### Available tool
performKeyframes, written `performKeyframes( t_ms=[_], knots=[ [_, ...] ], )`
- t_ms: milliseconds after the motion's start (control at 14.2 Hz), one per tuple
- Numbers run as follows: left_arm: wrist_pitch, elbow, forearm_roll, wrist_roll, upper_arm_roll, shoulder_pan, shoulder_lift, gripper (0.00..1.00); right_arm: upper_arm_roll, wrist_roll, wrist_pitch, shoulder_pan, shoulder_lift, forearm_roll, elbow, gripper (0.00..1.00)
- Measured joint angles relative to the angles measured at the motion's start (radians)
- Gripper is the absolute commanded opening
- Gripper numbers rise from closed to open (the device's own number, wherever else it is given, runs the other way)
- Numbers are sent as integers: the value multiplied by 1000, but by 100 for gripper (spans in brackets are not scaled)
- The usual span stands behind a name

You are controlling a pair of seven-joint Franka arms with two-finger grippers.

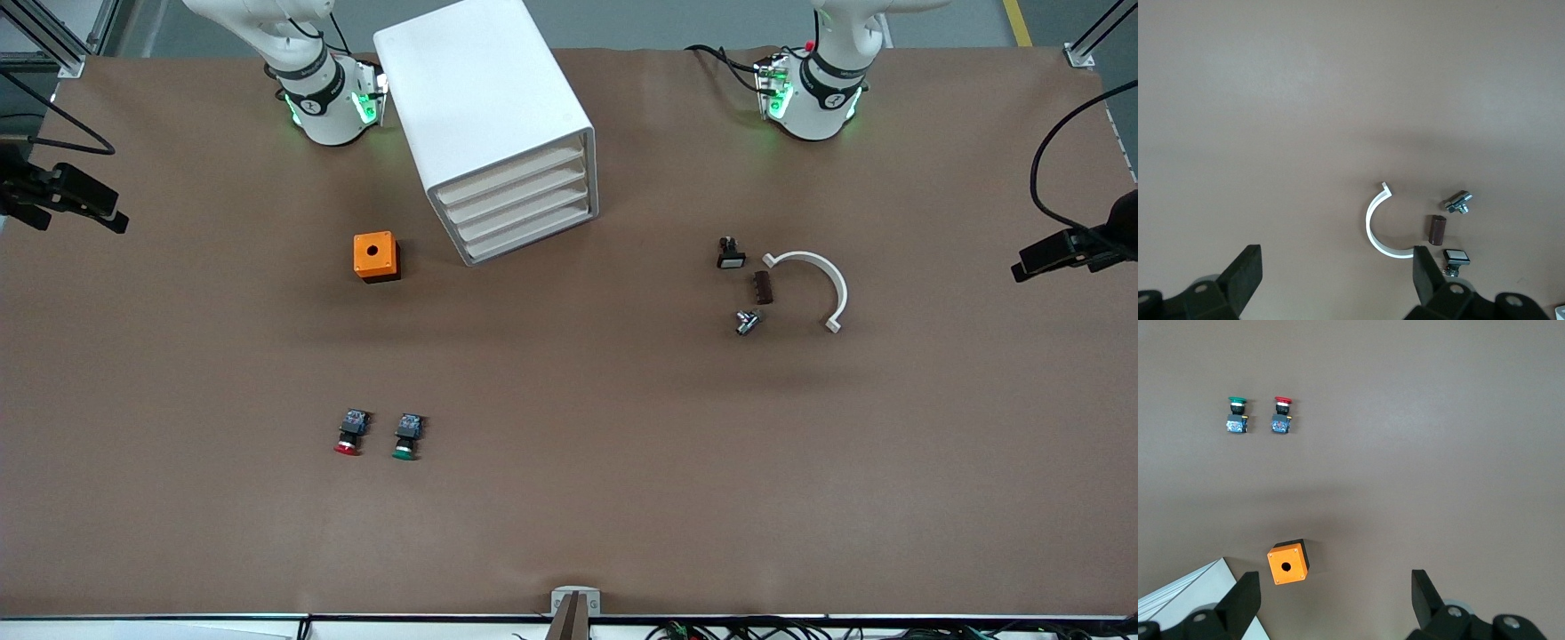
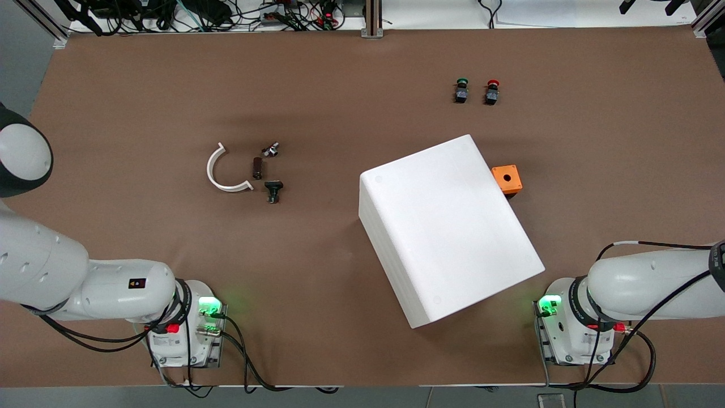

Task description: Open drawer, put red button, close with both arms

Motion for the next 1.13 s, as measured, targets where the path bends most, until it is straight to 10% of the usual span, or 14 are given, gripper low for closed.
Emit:
performKeyframes(
  t_ms=[565,1131],
  knots=[
    [-40,-1,0,-142,-18,-73,197,99,-2,-1,0,0,30,-2,2,100],
    [-55,1,-9,-678,-32,-293,328,99,0,5,141,3,270,-1,18,100]
  ],
)
